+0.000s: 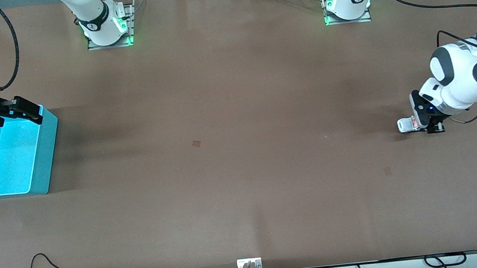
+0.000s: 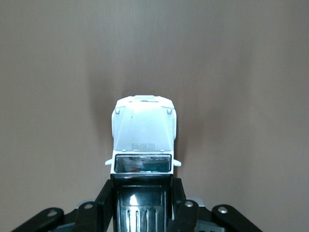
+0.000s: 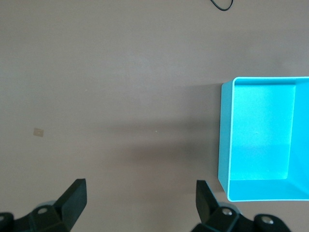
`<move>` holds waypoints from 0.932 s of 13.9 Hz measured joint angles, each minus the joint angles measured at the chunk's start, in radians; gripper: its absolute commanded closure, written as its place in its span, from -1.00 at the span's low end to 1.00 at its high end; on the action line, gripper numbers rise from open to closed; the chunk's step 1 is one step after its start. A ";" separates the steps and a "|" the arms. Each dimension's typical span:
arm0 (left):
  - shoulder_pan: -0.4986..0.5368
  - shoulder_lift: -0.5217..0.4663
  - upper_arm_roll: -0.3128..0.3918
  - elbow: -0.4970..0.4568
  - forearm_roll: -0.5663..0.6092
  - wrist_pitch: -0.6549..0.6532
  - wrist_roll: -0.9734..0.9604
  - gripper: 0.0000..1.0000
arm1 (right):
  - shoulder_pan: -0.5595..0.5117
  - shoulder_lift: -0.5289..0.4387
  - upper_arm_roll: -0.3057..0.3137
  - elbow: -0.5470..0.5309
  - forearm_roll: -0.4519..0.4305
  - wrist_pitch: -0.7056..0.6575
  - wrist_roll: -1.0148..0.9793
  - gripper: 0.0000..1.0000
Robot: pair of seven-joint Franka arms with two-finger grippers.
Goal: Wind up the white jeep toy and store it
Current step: 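Drag the jeep backward along the table with the left gripper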
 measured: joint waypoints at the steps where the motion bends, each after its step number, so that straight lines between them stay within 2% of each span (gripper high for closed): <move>1: 0.021 0.007 0.000 0.011 0.000 0.000 0.023 0.68 | 0.000 0.000 -0.001 0.000 0.000 0.000 -0.001 -1.00; 13: 0.241 0.108 0.003 0.173 0.000 0.000 0.264 0.68 | 0.000 0.000 -0.006 0.000 0.000 0.000 -0.006 -1.00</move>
